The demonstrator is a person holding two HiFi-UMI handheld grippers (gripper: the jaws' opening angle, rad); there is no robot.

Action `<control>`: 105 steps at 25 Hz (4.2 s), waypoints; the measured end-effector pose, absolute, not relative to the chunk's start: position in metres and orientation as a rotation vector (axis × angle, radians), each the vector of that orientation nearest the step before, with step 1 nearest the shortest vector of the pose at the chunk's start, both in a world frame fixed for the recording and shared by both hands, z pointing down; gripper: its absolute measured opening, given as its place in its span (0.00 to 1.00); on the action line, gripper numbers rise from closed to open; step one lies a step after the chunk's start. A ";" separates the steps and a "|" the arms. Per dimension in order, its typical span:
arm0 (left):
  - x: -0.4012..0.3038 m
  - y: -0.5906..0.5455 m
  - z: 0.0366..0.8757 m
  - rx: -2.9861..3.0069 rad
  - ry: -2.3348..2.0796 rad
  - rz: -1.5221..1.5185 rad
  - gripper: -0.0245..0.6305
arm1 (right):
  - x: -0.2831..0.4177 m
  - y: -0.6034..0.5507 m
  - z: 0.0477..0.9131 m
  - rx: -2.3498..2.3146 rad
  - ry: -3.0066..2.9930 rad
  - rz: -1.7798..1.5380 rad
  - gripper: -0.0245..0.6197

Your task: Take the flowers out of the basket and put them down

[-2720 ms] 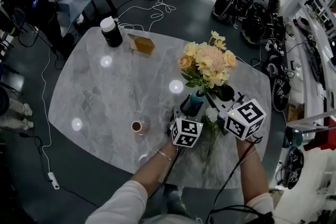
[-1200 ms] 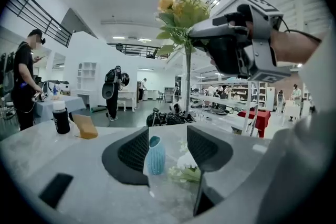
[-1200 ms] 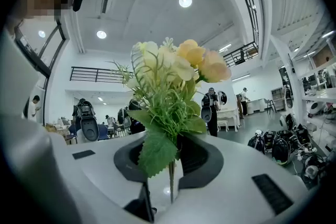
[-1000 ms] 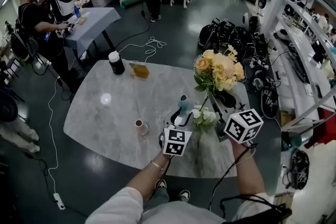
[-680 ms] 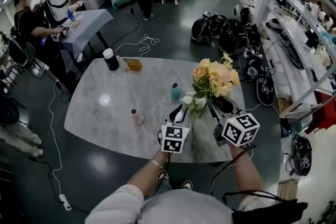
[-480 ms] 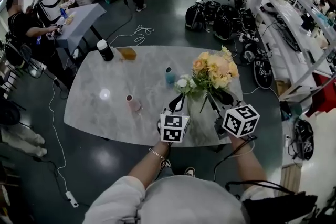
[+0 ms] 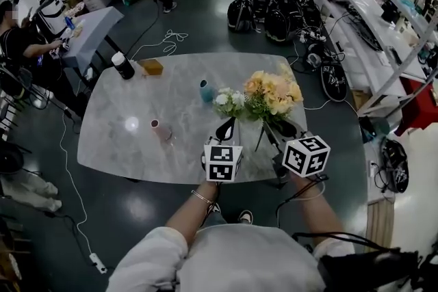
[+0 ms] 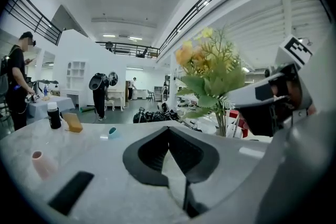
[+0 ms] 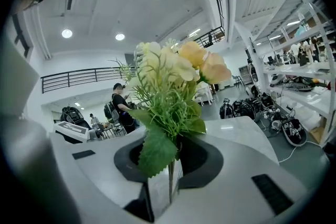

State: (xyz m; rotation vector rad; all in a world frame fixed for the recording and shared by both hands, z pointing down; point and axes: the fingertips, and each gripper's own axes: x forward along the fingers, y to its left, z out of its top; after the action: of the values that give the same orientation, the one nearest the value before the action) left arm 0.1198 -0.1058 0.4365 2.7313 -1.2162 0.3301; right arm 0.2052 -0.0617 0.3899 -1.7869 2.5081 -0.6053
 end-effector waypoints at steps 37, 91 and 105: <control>0.141 -0.105 0.553 2.562 -1.044 0.561 0.05 | 0.246 -0.078 0.553 -1.947 2.206 -1.280 0.15; 0.123 -0.114 0.587 2.477 -1.057 0.633 0.05 | 0.255 -0.095 0.605 -2.023 2.062 -1.499 0.27; 0.100 -0.098 0.558 2.479 -1.119 0.552 0.05 | 0.259 -0.062 0.583 -2.116 2.011 -1.438 0.29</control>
State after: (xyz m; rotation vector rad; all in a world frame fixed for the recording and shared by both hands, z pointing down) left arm 0.0996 -0.0977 0.5576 2.4786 -1.1189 0.5517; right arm 0.2593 -0.0622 0.5830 -2.1163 2.0110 -1.4385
